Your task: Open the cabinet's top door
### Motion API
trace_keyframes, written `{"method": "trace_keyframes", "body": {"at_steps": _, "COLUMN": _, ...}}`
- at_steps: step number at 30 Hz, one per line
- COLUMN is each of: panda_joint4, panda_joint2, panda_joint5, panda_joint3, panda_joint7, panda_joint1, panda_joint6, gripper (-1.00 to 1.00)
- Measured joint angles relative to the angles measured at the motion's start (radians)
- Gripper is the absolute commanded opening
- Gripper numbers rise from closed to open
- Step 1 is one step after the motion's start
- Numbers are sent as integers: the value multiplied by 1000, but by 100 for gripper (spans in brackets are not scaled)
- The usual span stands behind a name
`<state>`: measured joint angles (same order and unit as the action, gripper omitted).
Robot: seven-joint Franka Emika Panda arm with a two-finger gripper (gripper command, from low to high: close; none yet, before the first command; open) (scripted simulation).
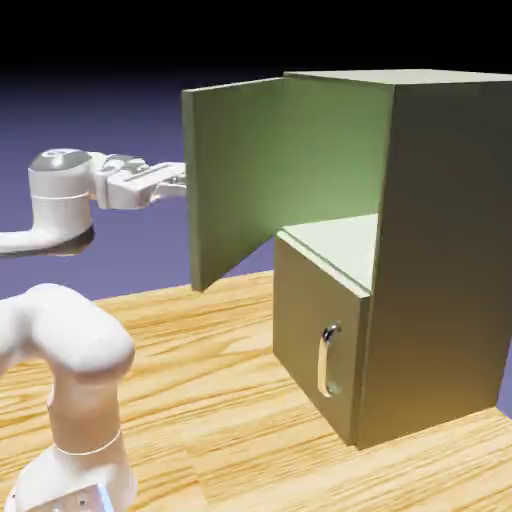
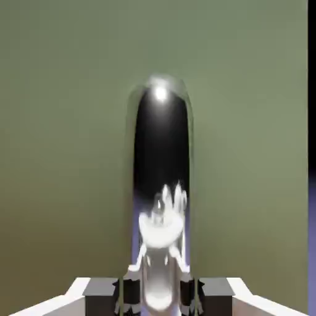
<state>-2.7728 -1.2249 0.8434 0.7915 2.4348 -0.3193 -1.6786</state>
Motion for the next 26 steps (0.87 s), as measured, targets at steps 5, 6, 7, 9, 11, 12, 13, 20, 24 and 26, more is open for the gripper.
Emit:
{"method": "trace_keyframes", "body": {"at_steps": 5, "panda_joint4": 178, "panda_joint2": 97, "panda_joint5": -122, "panda_joint3": 174, "panda_joint7": 21, "panda_joint1": 154, "panda_joint6": 177, "gripper": -100}}
{"method": "trace_keyframes", "body": {"at_steps": 6, "panda_joint4": 214, "panda_joint2": 112, "panda_joint5": -141, "panda_joint3": 205, "panda_joint7": 23, "panda_joint1": 189, "panda_joint6": 210, "gripper": -100}}
{"method": "trace_keyframes", "body": {"at_steps": 7, "panda_joint4": 250, "panda_joint2": 126, "panda_joint5": -160, "panda_joint3": 236, "panda_joint7": 25, "panda_joint1": 224, "panda_joint6": 241, "gripper": -100}}
{"method": "trace_keyframes", "body": {"at_steps": 9, "panda_joint4": 323, "panda_joint2": 148, "panda_joint5": -192, "panda_joint3": 294, "panda_joint7": 27, "panda_joint1": 296, "panda_joint6": 303, "gripper": -100}}
{"method": "trace_keyframes", "body": {"at_steps": 11, "panda_joint4": 393, "panda_joint2": 165, "panda_joint5": -220, "panda_joint3": 348, "panda_joint7": 27, "panda_joint1": 369, "panda_joint6": 360, "gripper": -100}}
{"method": "trace_keyframes", "body": {"at_steps": 12, "panda_joint4": 428, "panda_joint2": 171, "panda_joint5": -233, "panda_joint3": 373, "panda_joint7": 26, "panda_joint1": 405, "panda_joint6": 388, "gripper": -100}}
{"method": "trace_keyframes", "body": {"at_steps": 13, "panda_joint4": 462, "panda_joint2": 176, "panda_joint5": -245, "panda_joint3": 398, "panda_joint7": 24, "panda_joint1": 441, "panda_joint6": 414, "gripper": -100}}
{"method": "trace_keyframes", "body": {"at_steps": 20, "panda_joint4": 703, "panda_joint2": 177, "panda_joint5": -316, "panda_joint3": 550, "panda_joint7": -3, "panda_joint1": 695, "panda_joint6": 592, "gripper": -100}}
{"method": "trace_keyframes", "body": {"at_steps": 24, "panda_joint4": 845, "panda_joint2": 156, "panda_joint5": -345, "panda_joint3": 621, "panda_joint7": -32, "panda_joint1": 840, "panda_joint6": 691, "gripper": -100}}
{"method": "trace_keyframes", "body": {"at_steps": 26, "panda_joint4": 882, "panda_joint2": 150, "panda_joint5": -352, "panda_joint3": 637, "panda_joint7": -41, "panda_joint1": 877, "panda_joint6": 716, "gripper": 100}}
